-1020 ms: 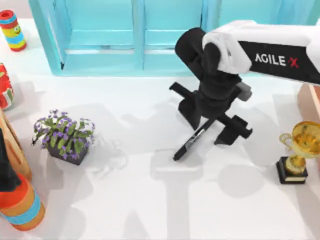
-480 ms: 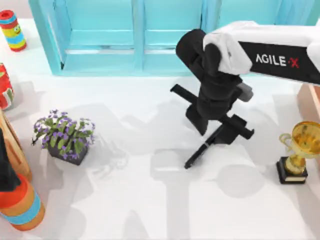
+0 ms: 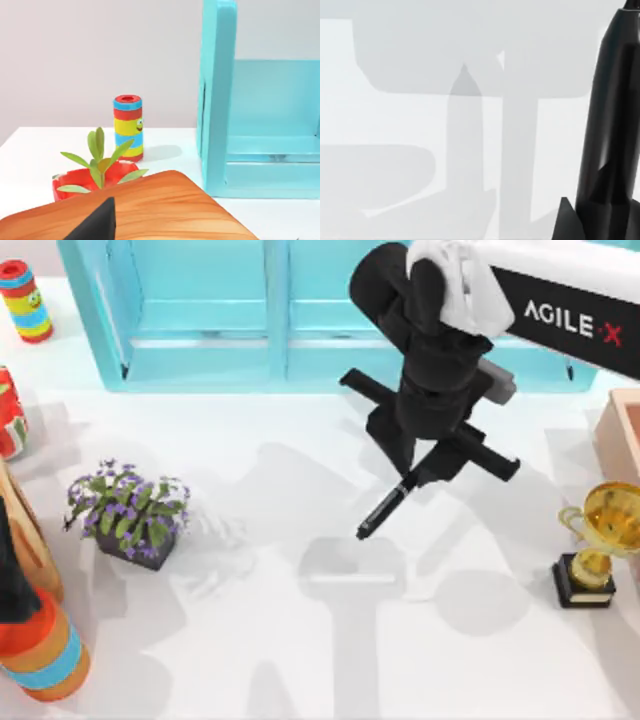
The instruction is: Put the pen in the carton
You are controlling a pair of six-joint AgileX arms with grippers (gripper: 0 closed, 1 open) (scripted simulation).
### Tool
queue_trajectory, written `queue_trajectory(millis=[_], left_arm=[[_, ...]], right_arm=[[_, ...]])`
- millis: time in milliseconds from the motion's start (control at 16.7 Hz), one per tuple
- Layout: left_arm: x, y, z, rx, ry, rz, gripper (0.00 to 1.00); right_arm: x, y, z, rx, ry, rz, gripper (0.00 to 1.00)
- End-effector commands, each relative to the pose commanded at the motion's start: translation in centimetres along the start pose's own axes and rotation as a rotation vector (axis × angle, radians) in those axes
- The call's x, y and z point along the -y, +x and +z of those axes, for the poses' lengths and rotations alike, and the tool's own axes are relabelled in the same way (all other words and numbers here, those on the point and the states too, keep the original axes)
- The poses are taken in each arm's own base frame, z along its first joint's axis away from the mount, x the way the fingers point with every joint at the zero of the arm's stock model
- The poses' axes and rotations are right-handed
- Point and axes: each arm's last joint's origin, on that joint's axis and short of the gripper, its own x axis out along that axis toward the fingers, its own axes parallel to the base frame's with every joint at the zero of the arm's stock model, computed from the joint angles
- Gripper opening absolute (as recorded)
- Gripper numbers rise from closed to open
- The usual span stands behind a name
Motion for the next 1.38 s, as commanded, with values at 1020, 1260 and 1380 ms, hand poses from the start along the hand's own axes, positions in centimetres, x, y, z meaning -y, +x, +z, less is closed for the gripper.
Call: queue_trajectory(millis=[1020,1260,1380], left_arm=[[0.0,0.0,0.0,0.000,0.000,0.000,1.00],[0.0,0.0,0.0,0.000,0.000,0.000,1.00],[0.0,0.0,0.0,0.000,0.000,0.000,1.00]], right_arm=[[10.5,-6.4,11.9,0.017,0.288,0.019,0.00],[23.0,-6.7,19.8,0.012,0.619,-0.018,0.00],[28.7,-7.2,21.1,0.012,0.747,-0.022,0.00]])
